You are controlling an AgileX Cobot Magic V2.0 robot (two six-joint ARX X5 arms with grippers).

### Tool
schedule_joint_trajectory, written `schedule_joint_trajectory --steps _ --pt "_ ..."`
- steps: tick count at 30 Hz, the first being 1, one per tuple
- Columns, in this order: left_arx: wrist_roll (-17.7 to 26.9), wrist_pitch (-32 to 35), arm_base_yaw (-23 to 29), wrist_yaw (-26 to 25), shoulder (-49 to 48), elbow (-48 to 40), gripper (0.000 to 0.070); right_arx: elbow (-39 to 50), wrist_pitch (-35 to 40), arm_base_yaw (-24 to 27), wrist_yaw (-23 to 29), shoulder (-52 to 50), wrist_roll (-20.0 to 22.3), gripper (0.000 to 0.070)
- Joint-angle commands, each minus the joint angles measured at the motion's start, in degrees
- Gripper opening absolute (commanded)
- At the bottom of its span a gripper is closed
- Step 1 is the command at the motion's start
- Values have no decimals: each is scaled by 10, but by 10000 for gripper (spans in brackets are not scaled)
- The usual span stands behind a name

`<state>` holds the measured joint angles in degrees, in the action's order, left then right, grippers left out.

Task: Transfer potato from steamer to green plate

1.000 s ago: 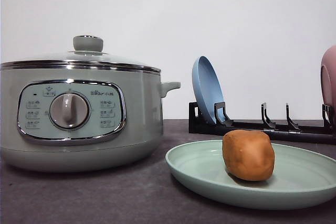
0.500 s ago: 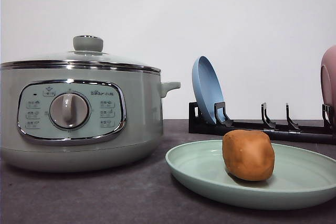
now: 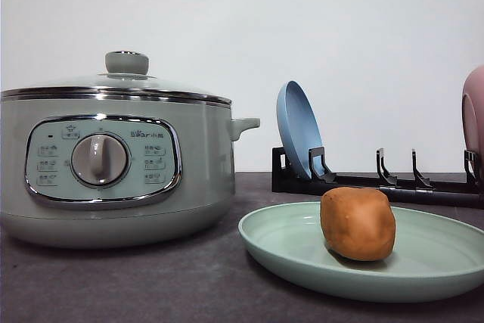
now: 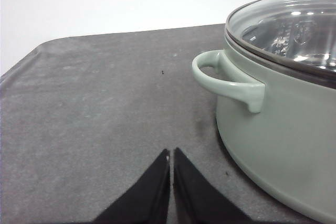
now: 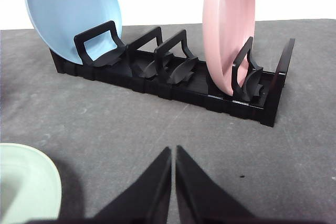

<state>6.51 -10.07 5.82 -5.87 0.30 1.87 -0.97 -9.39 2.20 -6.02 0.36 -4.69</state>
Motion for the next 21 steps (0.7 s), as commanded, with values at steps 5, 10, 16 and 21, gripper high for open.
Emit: schedule_joint_trajectory --steps 5,10,16,21 --pt "-1 -5 2 1 -1 -12 3 3 4 -1 1 -2 2 0" --pt "-1 -5 2 1 -1 -12 3 3 4 -1 1 -2 2 0" --pt "-1 -5 2 1 -1 -12 3 3 4 -1 1 -2 2 0" --pt "-1 -5 2 1 -1 -12 3 3 4 -1 1 -2 2 0"
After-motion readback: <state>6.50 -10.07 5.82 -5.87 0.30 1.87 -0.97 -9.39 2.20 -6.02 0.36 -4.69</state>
